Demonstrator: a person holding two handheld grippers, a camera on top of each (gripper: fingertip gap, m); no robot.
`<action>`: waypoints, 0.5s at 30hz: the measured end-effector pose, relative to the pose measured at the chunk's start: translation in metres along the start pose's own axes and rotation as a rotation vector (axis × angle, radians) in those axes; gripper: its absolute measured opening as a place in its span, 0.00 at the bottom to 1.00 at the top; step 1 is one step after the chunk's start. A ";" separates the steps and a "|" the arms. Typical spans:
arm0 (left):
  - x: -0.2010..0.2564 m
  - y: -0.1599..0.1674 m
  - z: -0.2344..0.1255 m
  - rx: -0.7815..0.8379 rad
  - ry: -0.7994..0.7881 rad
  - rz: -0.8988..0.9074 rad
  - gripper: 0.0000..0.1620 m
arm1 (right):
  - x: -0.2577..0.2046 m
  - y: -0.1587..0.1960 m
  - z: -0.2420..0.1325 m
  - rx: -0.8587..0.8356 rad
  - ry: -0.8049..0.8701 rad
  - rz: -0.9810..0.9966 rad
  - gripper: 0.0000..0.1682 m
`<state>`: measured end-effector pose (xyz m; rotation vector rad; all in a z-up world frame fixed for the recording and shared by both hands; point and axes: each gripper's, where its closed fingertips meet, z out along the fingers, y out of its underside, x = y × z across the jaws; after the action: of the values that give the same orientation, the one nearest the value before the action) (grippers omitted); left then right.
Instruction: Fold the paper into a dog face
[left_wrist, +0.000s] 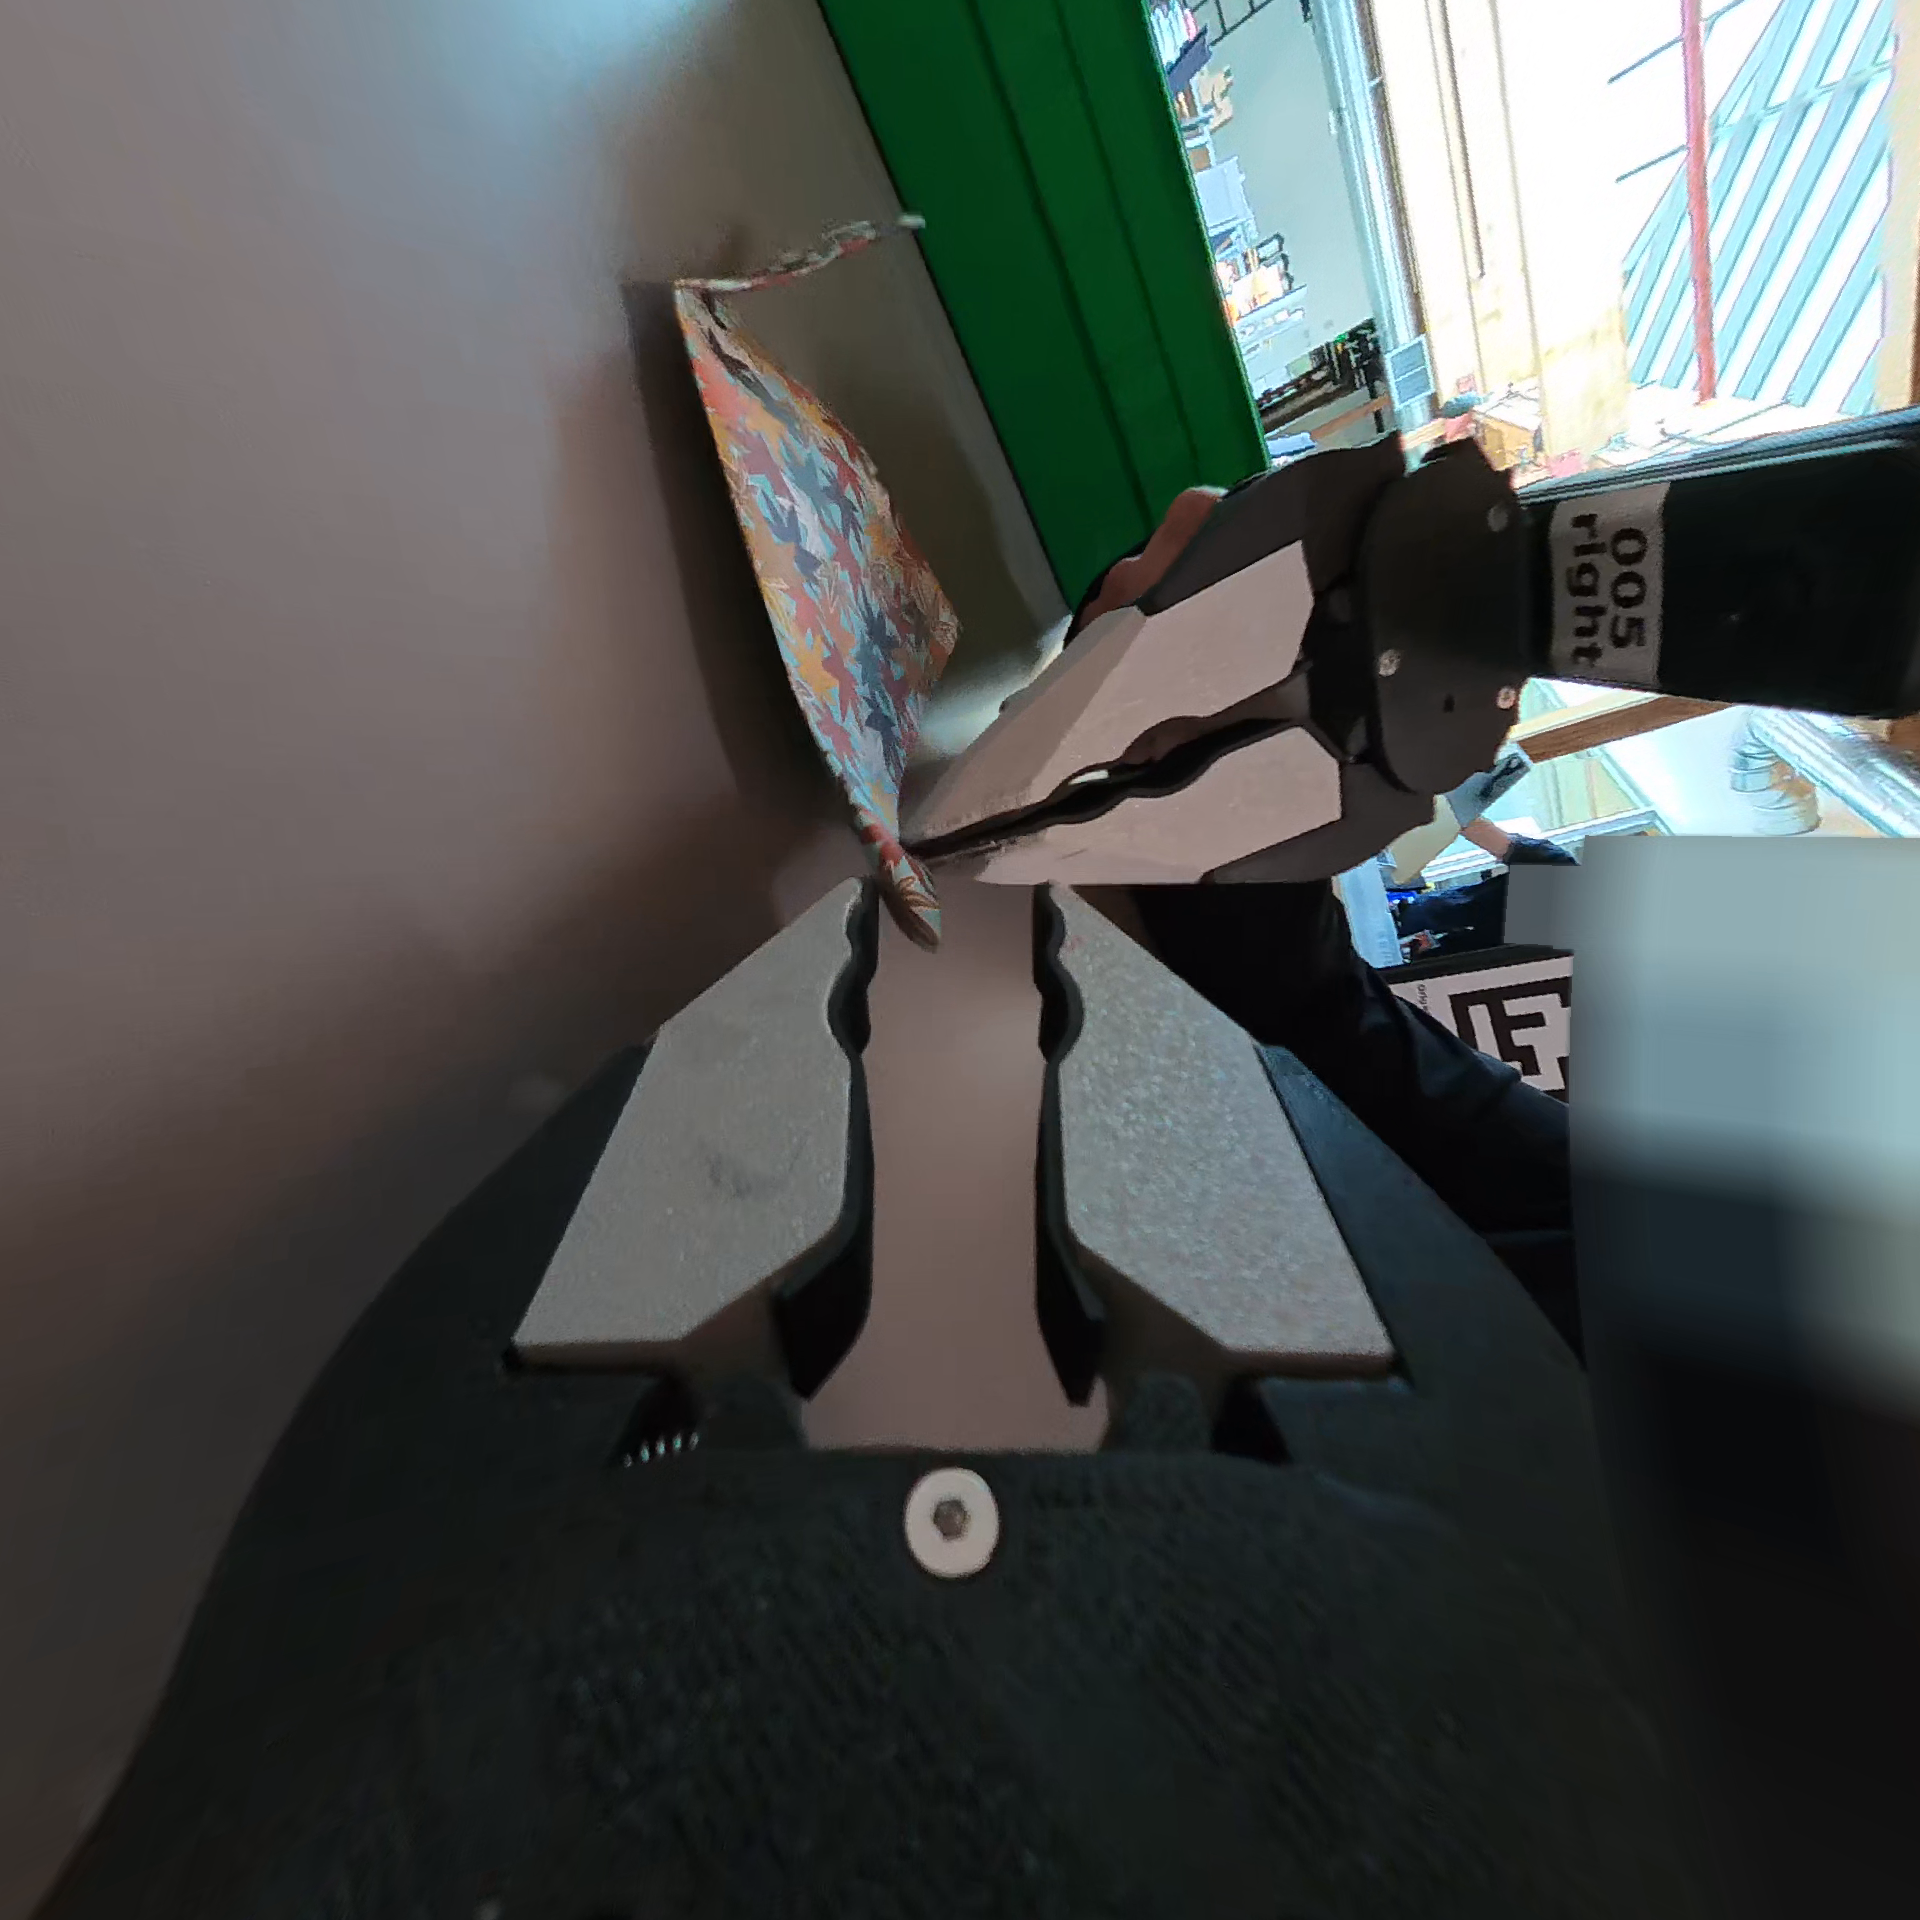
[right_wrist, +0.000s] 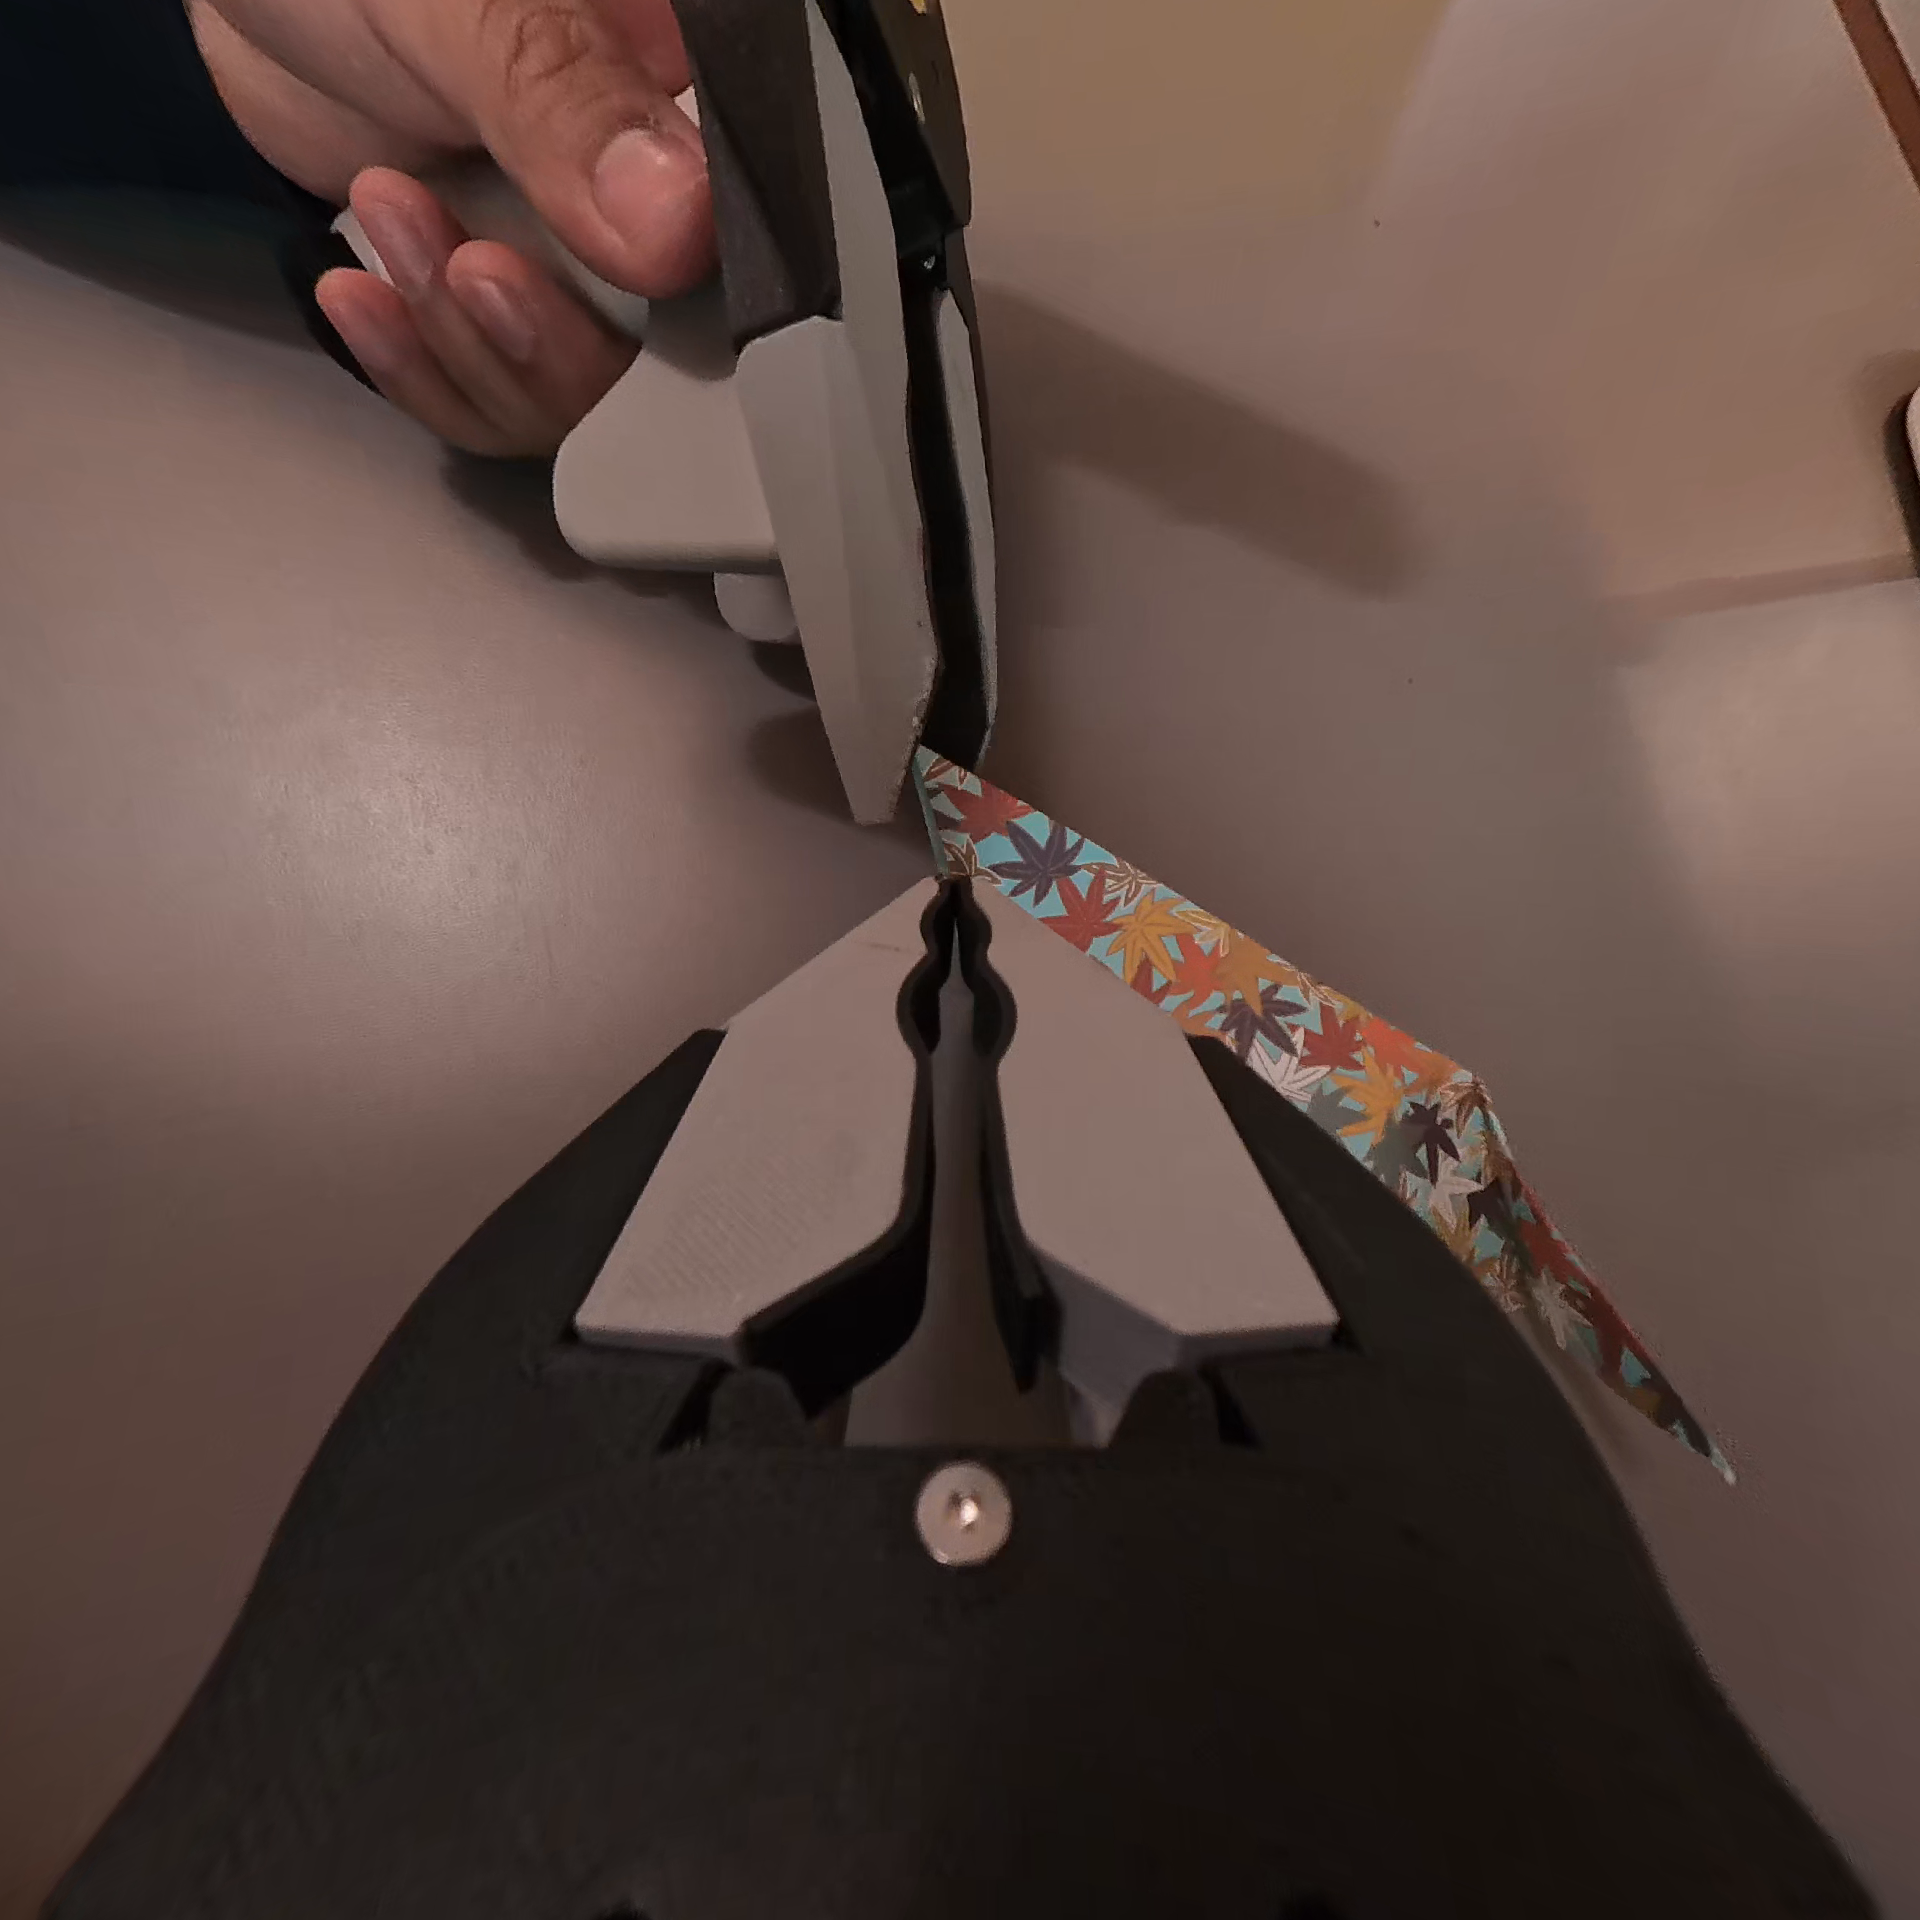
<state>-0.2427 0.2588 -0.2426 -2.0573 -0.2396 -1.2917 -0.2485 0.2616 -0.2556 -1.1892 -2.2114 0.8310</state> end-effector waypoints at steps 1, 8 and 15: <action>-0.001 0.001 0.001 -0.003 -0.006 0.003 0.15 | -0.001 -0.001 0.001 0.001 -0.005 0.007 0.00; -0.008 -0.001 -0.002 -0.001 -0.060 0.030 0.00 | -0.007 -0.003 0.001 0.014 -0.056 0.046 0.00; -0.016 0.001 -0.016 -0.045 -0.097 0.074 0.00 | -0.020 -0.005 -0.003 0.034 -0.171 0.087 0.00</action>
<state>-0.2614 0.2512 -0.2525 -2.1491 -0.1781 -1.1643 -0.2393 0.2428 -0.2527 -1.2474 -2.2831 1.0365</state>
